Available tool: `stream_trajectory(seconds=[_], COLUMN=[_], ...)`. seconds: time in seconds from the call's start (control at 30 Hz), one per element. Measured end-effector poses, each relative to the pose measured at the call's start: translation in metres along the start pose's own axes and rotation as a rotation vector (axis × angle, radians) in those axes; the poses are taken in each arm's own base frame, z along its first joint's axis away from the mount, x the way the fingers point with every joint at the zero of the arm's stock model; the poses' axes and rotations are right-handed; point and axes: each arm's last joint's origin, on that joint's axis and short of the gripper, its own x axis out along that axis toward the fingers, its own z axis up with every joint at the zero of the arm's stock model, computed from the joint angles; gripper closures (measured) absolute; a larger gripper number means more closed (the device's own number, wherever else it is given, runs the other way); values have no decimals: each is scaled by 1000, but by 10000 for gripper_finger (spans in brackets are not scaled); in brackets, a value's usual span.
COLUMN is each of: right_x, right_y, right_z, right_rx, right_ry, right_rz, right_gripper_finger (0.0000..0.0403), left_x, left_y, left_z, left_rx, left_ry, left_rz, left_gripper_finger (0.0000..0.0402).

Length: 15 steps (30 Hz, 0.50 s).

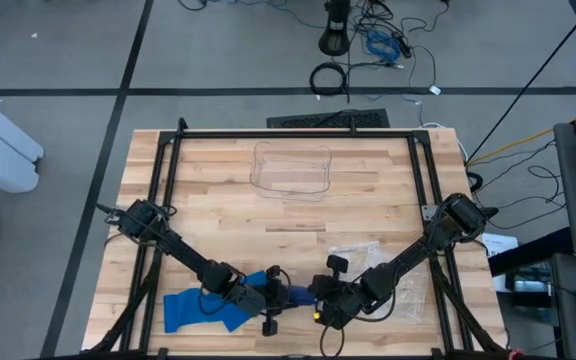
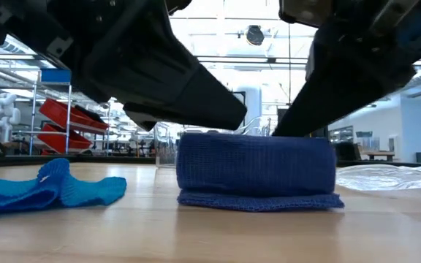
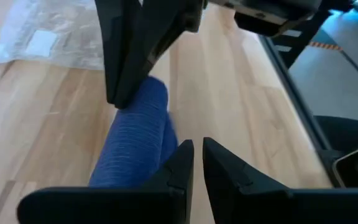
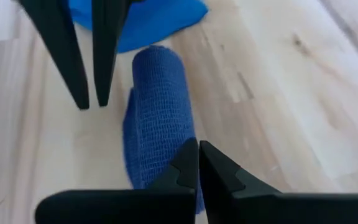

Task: Roll bandage
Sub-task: Roll the purple bandage

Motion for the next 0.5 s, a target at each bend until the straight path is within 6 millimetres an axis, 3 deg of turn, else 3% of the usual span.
stream_trajectory(seconds=[0.5], right_x=[-8], right_y=[14], right_z=[-9], right_rx=[-43], right_ry=[-4], right_rz=[64], right_gripper_finger=[403], left_x=[1], left_y=[1], left_z=[2], left_rx=[0], left_ry=[-2], left_rz=[-34], left_gripper_finger=[361])
